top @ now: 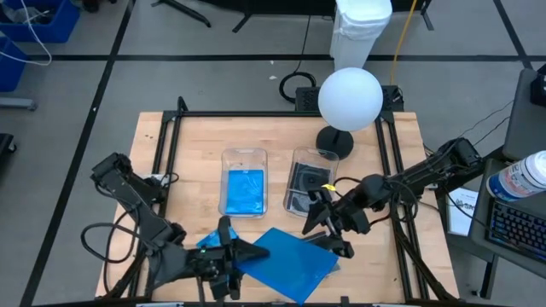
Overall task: Pick & place jewel cases by type
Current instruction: Put the blue CD case into the left transparent bin
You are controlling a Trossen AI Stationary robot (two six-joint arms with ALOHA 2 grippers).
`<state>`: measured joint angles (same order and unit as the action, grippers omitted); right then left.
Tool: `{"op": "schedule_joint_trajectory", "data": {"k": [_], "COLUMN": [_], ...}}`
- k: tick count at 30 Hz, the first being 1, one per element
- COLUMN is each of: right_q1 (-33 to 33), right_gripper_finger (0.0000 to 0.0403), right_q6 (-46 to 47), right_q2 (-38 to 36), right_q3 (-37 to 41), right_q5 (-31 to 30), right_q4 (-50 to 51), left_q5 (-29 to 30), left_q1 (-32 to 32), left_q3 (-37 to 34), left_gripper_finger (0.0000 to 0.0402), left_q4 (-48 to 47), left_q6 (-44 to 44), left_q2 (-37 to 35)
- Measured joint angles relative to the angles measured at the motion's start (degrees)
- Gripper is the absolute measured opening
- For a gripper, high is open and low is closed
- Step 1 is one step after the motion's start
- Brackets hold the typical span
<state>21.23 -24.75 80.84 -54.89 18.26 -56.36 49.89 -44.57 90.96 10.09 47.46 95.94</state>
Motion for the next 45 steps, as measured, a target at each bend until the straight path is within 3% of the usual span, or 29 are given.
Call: {"op": "schedule_joint_trajectory", "data": {"k": [7, 11, 21, 27, 32, 40, 45], "right_q1": [0.12, 0.33, 0.22, 0.48, 0.56, -0.19, -0.28], "right_gripper_finger": [0.0219, 0.0193, 0.0028, 0.0034, 0.0032, 0.0035, 0.0032], "right_q6": [0.16, 0.22, -0.96, -0.76, -0.67, -0.74, -1.10], "right_q2": [0.00, 0.00, -0.05, -0.11, -0.11, 0.04, 0.04], "right_q3": [0.00, 0.00, -0.02, -0.02, -0.02, -0.04, -0.04], "right_q5": [0.04, 0.06, 0.05, -0.21, -3.05, -7.75, -8.18], "right_q4": [-1.59, -1.66, -2.41, -1.70, -0.11, 3.79, 4.94], "left_q5": [-1.40, -1.88, -1.81, -2.11, -1.48, 10.51, 20.48], "left_q1": [1.38, 2.30, 3.03, 2.98, 2.55, -4.31, -10.84], "left_q3": [0.00, 0.00, 0.00, 0.00, 0.00, -0.07, -0.04], "left_gripper_finger": [0.0025, 0.0011, 0.0021, 0.0015, 0.0070, 0.0158, 0.0195], "left_q4": [-1.82, -3.17, -4.21, -5.72, -8.84, -9.41, -10.60], "left_q6": [-2.29, -3.24, -6.19, -7.18, -7.02, -2.73, -6.60], "left_q2": [0.00, 0.00, 0.00, 0.00, -0.02, 0.07, 0.07]}}
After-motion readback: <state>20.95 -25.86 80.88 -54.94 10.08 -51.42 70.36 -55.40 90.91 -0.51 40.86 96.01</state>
